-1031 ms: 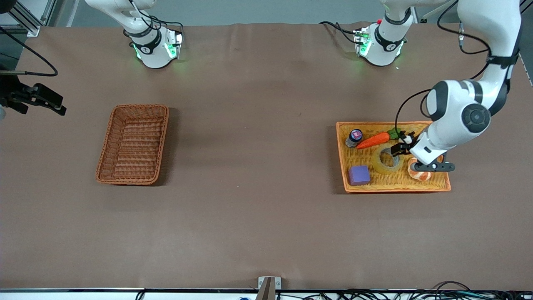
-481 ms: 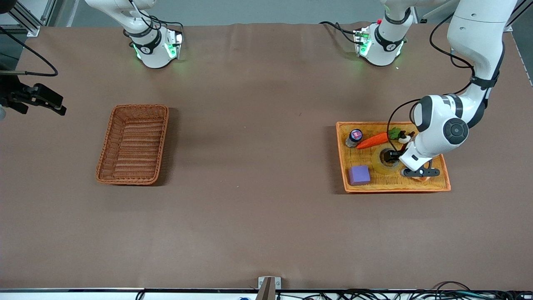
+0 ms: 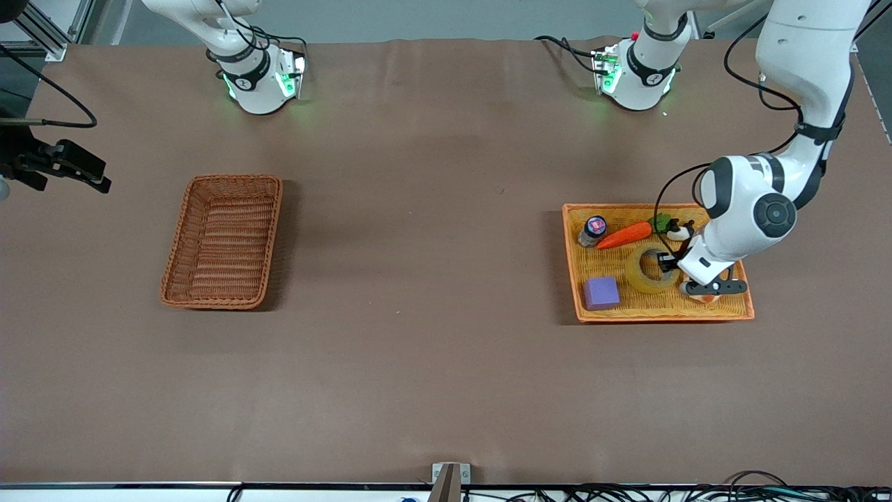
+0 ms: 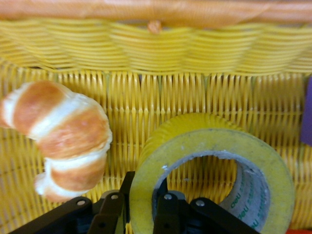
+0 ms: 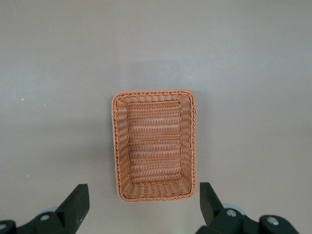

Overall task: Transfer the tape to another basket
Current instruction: 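Close the left gripper on the rim of the tape roll, then lift the tape roll and carry it toward the table middle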

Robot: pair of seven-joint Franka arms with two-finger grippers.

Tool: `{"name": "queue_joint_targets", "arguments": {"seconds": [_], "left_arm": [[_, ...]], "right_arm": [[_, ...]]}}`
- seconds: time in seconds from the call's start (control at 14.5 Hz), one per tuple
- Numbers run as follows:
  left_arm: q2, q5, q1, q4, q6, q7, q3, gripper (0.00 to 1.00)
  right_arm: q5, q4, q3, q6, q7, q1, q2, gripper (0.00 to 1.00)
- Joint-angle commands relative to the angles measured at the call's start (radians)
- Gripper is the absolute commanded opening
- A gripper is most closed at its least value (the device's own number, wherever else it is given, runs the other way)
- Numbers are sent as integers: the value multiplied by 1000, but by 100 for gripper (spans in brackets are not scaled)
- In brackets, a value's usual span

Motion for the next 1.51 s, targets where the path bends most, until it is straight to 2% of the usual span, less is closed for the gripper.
{"name": "queue_joint_targets", "arguments": {"seconds": [0.0, 0.14, 0.21, 0.34, 0.48, 0.62, 0.83, 0.89, 1.1, 1.44], "left_arm": [[-136, -3, -2, 35, -147, -3, -11, 0], [-165, -3, -9, 119, -241, -6, -46, 1], [-164, -6, -6, 179, -279, -17, -85, 4], [-153, -4, -11, 258, -344, -110, -156, 4], [-107, -4, -19, 330, -350, -188, -233, 9], [-63, 8, -46, 377, -350, -297, -314, 7], [37, 89, -201, 475, -350, -531, -322, 6], [92, 109, -263, 526, -350, -623, -322, 6], [230, 175, -368, 690, -350, -816, -325, 7], [433, 178, -541, 897, -335, -882, -314, 8]], "right_arm": [[12, -14, 5, 1, -8, -8, -10, 100], [13, -14, 5, 1, -9, -12, -10, 100], [13, -14, 5, 1, -9, -13, -10, 100], [12, -14, 5, 1, -9, -13, -10, 100], [13, -16, 5, 3, -11, -10, -9, 100], [13, -16, 5, 5, -11, -9, -7, 100], [13, -16, 5, 1, -11, -14, -1, 100], [13, -16, 5, 1, -11, -14, -1, 100], [13, -16, 4, 0, -11, -17, -1, 100], [16, -56, 4, 18, -11, -16, 2, 100]]}}
